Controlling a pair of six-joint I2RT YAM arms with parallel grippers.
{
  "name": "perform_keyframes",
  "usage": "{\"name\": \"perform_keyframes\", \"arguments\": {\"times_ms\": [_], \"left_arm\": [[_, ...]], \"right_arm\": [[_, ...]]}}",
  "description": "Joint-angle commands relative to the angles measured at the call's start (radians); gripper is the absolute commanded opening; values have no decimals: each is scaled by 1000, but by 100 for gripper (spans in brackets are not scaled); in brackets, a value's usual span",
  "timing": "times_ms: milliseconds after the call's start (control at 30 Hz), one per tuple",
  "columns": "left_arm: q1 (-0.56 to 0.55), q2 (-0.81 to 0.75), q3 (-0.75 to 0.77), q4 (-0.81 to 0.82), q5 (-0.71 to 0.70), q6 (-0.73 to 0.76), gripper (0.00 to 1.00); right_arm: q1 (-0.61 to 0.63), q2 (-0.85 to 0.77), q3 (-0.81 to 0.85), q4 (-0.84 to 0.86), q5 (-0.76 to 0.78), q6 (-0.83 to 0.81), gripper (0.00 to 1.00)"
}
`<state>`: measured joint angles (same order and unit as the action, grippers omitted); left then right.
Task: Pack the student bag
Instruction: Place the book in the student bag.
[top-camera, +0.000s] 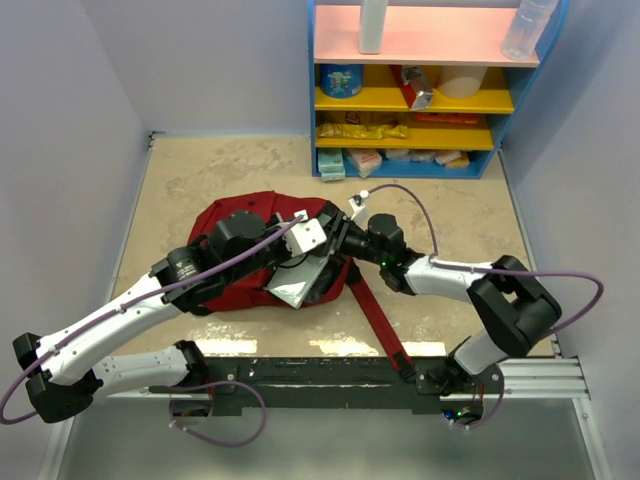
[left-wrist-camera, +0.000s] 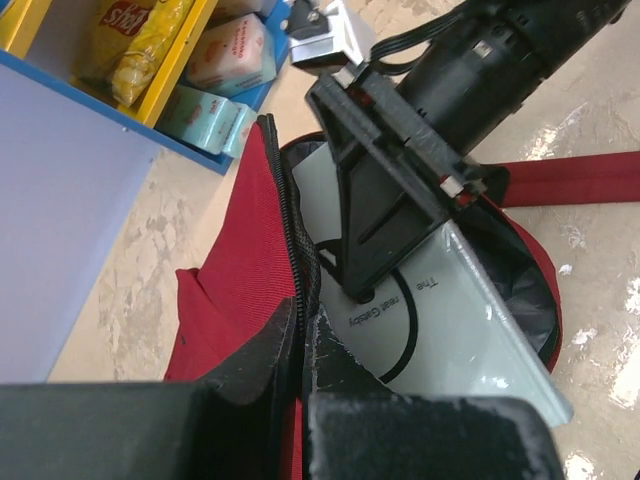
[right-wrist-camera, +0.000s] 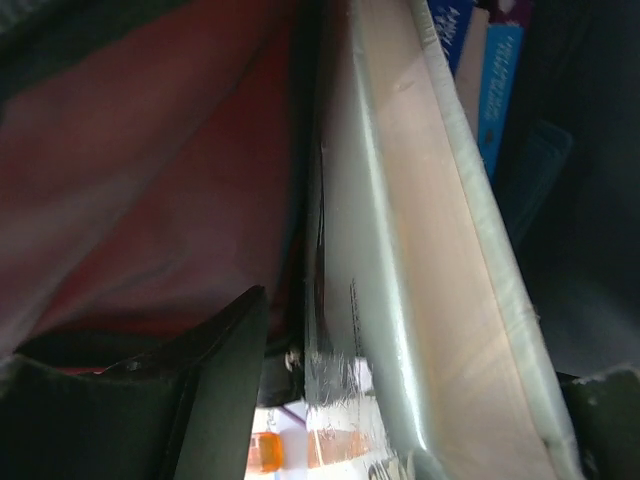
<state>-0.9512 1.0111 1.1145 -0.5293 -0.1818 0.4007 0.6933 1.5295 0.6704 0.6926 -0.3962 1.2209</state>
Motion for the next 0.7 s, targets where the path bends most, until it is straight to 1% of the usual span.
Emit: {"name": "perform_keyframes", "arguments": {"times_ms": [0,100,200,267,300,333,367,433,500,567,600,667], "left_arm": [[-4,-14,10,97,18,-19,0],[-6,-16,4,92,36,-16,0],[-4,-22,1,77,80,-17,0],[-4,-23,-1,74,93,-20,0],[-6,-23,1,72,94,-19,0],[-4,-23,2,69,93,-20,0],[-4,-25,7,66,96,-19,0],[-4,-23,13,58,99,-19,0],[-6,-23,13,57,102,-19,0],[-4,-25,5,57,107,-19,0],[-4,-26,2,55,108,-19,0],[-6,-26,-5,58,113,-22,0]], "right_arm": [[41,30,123,151,-4,14,0],[57,70,168,133,-26,2,0],[58,139,248,108,-50,-23,0],[55,208,346,65,-59,-82,0],[57,234,385,6,-62,-105,11],[55,265,455,-25,-69,-145,18],[60,302,475,-45,-67,-153,24],[61,317,480,-44,-50,-155,46],[61,307,475,-79,-24,-173,60],[61,255,454,-116,-4,-221,66],[61,235,448,-167,23,-240,71],[60,198,448,-240,51,-302,74]]}}
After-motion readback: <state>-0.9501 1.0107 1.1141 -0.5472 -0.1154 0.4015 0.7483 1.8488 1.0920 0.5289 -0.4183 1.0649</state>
